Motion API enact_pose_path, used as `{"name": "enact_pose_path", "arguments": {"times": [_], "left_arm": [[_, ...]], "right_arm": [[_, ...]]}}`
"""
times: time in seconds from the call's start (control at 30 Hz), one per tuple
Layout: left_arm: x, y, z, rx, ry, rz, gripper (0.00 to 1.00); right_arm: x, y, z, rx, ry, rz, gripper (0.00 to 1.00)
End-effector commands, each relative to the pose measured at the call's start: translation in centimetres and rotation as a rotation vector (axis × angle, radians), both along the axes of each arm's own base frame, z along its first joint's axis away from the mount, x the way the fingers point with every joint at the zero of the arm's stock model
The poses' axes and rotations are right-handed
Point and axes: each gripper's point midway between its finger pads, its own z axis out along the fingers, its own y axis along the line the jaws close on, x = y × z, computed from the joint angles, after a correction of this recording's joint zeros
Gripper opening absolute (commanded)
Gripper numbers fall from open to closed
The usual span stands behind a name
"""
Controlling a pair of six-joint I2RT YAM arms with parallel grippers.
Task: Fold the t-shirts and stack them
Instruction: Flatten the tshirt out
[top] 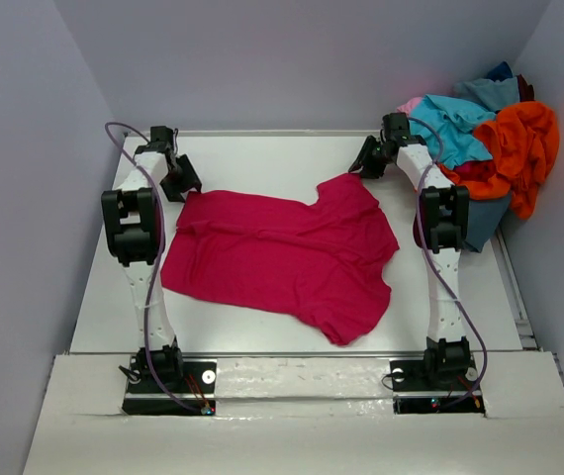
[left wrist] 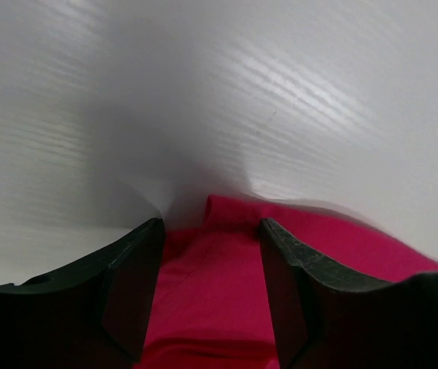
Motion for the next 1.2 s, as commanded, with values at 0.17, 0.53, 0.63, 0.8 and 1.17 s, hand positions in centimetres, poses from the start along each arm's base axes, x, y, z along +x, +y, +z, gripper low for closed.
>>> {"name": "enact_pose_path", "arguments": {"times": [0.17, 0.53, 0.63, 0.8, 1.17], "left_arm": [[-3.0, 0.7, 1.4, 0.037, 0.038, 0.023, 0.65], [-1.2, 0.4, 1.7, 0.019, 0.012, 0.010, 0.43], [-0.4, 0.5, 2.1, 0.025, -0.007, 0.004, 0.42], [1.0, 0.4, 2.8, 0.019, -0.039, -0.007, 0.45], [1.7, 0.8, 3.2, 0.043, -0.060, -0.012, 0.54]], "right_arm": [[0.0, 0.3, -0.4, 0.030, 0.022, 0.002, 0.41], [-0.4, 0.2, -0.3, 0.021, 0.026, 0.006, 0.28], [-0.5, 0.1, -0.1, 0.017, 0.025, 0.010, 0.27], [-0.7, -0.1, -0.1, 0.003, 0.026, 0.018, 0.27], [-0.6, -0.1, 0.0, -0.001, 0.024, 0.016, 0.27]]}}
